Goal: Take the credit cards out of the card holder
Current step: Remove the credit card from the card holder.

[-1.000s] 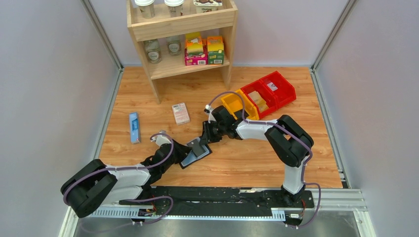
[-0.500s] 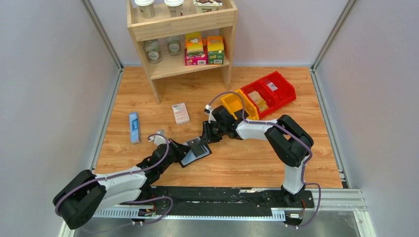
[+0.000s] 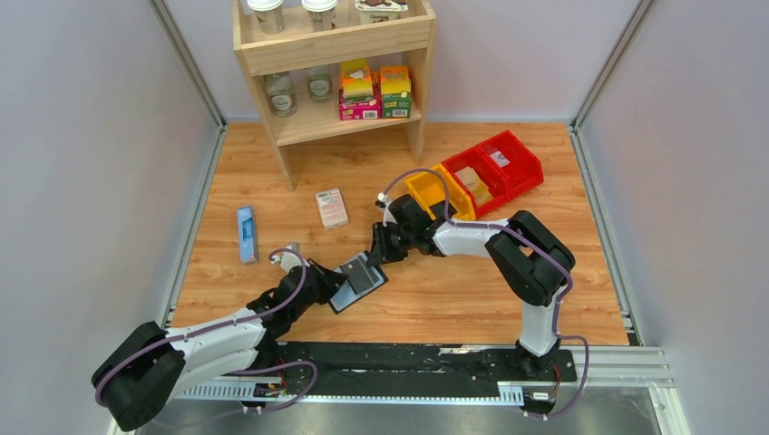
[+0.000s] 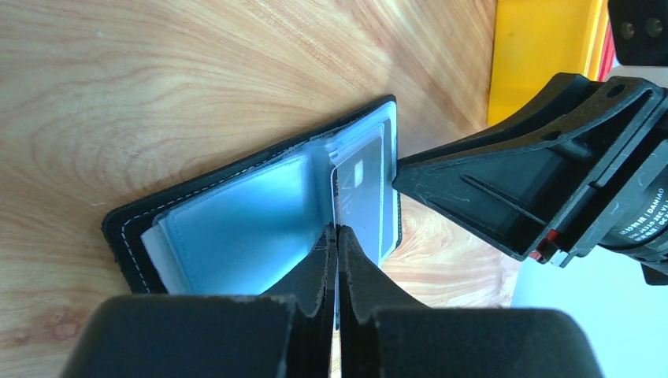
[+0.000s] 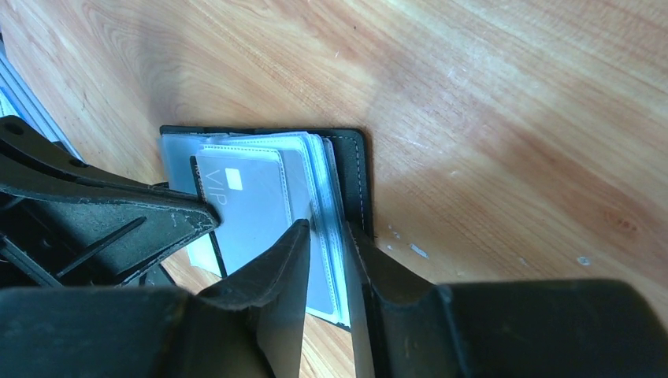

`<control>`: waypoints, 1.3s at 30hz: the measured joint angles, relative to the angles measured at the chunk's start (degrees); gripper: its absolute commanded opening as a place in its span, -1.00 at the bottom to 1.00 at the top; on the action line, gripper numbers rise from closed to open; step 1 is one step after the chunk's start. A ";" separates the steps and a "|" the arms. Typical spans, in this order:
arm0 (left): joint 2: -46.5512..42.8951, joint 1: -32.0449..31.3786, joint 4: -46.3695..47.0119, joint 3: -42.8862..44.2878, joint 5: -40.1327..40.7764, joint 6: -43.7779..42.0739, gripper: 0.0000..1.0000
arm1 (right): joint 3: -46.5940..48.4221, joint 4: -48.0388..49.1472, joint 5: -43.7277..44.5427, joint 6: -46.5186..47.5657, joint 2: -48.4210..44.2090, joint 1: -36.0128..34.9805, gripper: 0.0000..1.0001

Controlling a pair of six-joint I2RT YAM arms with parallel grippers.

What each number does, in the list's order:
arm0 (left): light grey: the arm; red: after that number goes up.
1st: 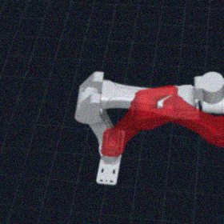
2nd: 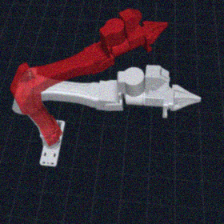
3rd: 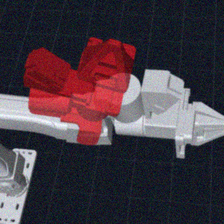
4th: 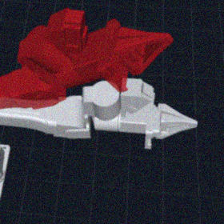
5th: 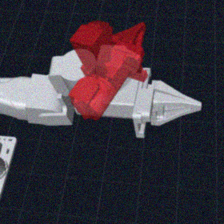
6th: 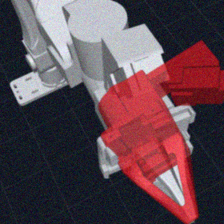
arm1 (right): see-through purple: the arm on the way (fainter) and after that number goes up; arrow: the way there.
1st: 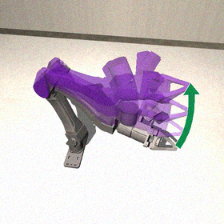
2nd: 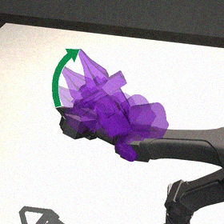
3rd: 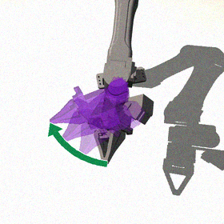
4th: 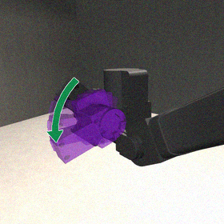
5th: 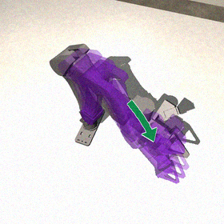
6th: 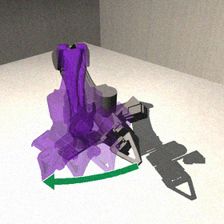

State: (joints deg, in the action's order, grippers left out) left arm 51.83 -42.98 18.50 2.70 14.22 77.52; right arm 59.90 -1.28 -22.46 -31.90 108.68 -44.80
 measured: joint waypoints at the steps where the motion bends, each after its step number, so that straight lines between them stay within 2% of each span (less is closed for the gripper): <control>1: 0.02 0.00 -0.35 0.00 0.02 0.00 -0.97 | -0.07 0.04 0.00 0.02 0.00 0.00 -0.37; 10: 0.04 0.00 -0.74 0.00 -0.15 -0.02 -0.99 | -0.31 -3.30 0.79 0.87 -2.73 -0.22 -0.28; 19: 0.04 0.00 -0.74 0.00 -0.17 -0.02 -0.99 | -0.39 -3.72 -0.44 1.16 -5.49 -2.08 -0.62; 34: -0.83 0.00 -1.29 0.00 -0.17 0.17 -0.98 | -0.37 -2.08 -3.41 -1.31 -0.70 -2.25 -0.68; 39: -3.21 -0.02 -3.02 0.00 -0.17 0.24 -0.83 | -0.35 -2.12 -3.41 -1.57 -0.66 -2.21 -0.68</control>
State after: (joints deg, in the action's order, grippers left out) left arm 48.62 -43.00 15.49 2.70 14.04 77.76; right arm 59.55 -3.40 -25.87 -33.47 108.03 -47.00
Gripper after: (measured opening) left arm 0.043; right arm 0.160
